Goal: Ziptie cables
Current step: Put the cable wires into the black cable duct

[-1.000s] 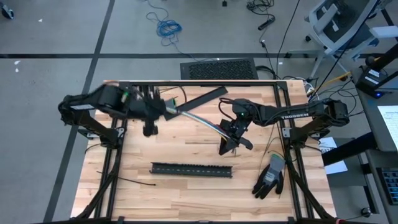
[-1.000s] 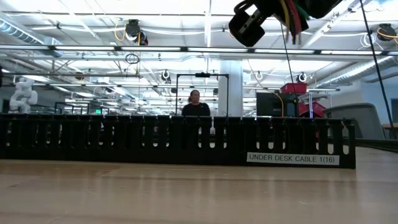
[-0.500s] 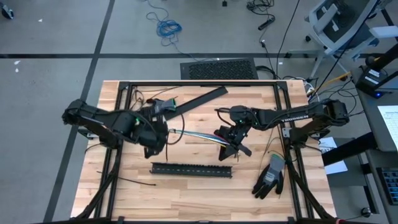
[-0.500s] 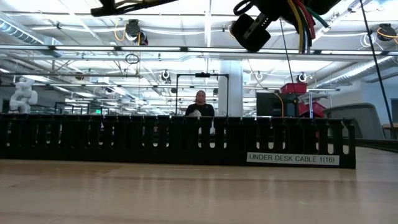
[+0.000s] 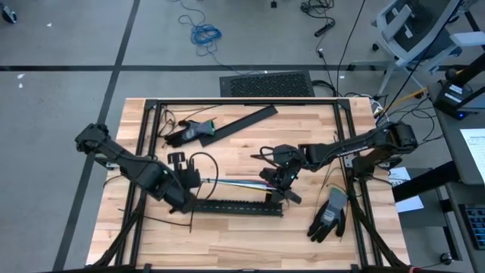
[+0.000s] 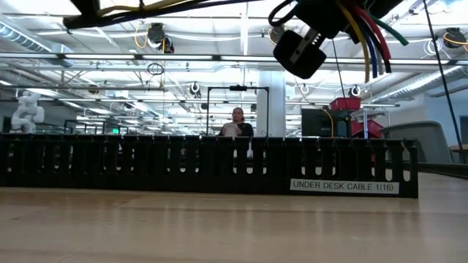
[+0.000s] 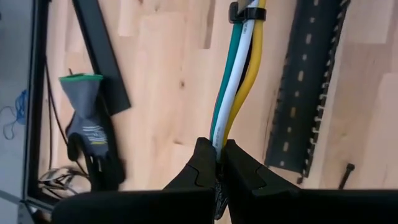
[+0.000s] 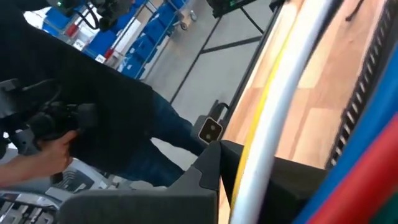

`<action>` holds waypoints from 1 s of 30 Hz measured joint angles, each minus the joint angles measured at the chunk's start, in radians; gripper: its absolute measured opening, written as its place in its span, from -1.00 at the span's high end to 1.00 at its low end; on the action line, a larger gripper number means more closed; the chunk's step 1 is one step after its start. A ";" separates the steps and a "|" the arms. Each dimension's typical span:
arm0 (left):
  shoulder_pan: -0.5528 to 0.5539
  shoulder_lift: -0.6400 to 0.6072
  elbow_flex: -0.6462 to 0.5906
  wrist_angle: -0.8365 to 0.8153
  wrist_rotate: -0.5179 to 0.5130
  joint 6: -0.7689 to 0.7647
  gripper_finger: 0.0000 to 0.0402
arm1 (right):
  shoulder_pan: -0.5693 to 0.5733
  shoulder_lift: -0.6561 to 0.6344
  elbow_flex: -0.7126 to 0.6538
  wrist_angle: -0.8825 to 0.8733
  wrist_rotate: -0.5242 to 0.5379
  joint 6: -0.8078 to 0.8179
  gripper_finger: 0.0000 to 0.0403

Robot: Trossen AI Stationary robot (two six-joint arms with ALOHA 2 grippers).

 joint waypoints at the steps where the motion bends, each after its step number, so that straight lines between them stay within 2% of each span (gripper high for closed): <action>1: -0.006 0.000 -0.009 -0.001 0.000 -0.010 0.95 | 0.010 0.005 0.000 0.008 0.010 0.004 1.00; 11: -0.076 0.000 -0.127 0.110 0.065 -0.055 0.95 | 0.082 0.027 0.000 0.019 0.107 0.062 1.00; 15: -0.091 0.000 -0.151 0.149 0.070 -0.056 0.95 | 0.099 0.027 0.000 0.018 0.125 0.091 1.00; 21: -0.098 0.000 -0.206 0.175 0.070 -0.056 0.95 | 0.126 0.029 0.000 0.007 0.216 0.112 1.00; 26: -0.098 0.000 -0.249 0.216 0.076 -0.054 0.95 | 0.136 0.061 0.000 0.000 0.294 0.141 1.00; 30: -0.099 0.000 -0.277 0.243 0.084 -0.054 0.95 | 0.139 0.119 0.000 -0.002 0.317 0.165 1.00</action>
